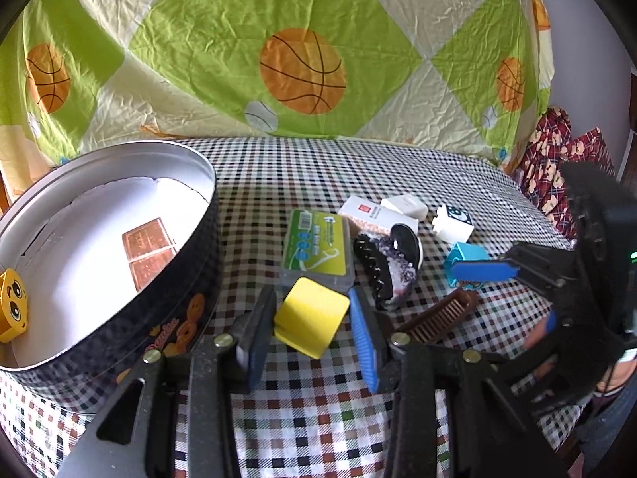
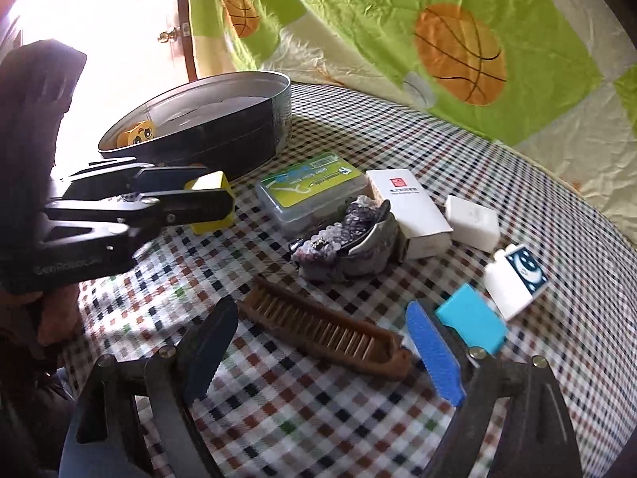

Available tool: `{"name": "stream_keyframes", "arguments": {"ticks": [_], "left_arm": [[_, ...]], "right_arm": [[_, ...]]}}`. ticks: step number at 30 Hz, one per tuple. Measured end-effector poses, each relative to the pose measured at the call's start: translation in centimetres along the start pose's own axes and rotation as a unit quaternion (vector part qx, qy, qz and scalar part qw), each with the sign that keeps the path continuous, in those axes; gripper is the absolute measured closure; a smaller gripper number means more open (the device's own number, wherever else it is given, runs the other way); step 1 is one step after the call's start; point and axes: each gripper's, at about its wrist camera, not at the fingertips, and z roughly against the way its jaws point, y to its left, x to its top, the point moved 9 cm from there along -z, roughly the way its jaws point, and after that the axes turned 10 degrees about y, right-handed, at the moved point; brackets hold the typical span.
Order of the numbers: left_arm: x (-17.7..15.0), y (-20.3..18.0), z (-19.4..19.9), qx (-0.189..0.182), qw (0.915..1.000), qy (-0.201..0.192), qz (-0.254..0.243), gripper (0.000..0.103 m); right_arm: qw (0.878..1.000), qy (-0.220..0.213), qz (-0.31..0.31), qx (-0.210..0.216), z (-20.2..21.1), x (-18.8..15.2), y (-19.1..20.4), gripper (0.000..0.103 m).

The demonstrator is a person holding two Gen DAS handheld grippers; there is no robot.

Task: Organize rigid objects
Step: 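Close the right tool on the brown comb while the left tool holds the yellow cube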

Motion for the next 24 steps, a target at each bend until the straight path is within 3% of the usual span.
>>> {"name": "stream_keyframes", "arguments": {"ticks": [3,6,11,21,24], "left_arm": [[0.0,0.1,0.0,0.0,1.0,0.0,0.0,0.066],[0.0,0.1,0.0,0.0,1.0,0.0,0.0,0.066],[0.1,0.0,0.0,0.001,1.0,-0.001,0.001,0.066],[-0.1,-0.1,-0.2,0.004,1.0,0.007,-0.005,0.066],[0.0,-0.1,-0.3,0.004,1.0,0.008,-0.004,0.066]], "right_arm": [[0.999,0.031,-0.007,0.002,-1.4,-0.3,0.0,0.015],[1.0,0.028,-0.01,0.004,-1.2,-0.3,0.2,0.018],[0.999,0.016,-0.044,-0.003,-0.4,-0.8,-0.7,0.046],[0.999,0.016,-0.041,-0.013,-0.9,0.2,-0.1,0.05],[1.0,0.014,-0.025,-0.009,-0.7,0.1,1.0,0.064]]}}
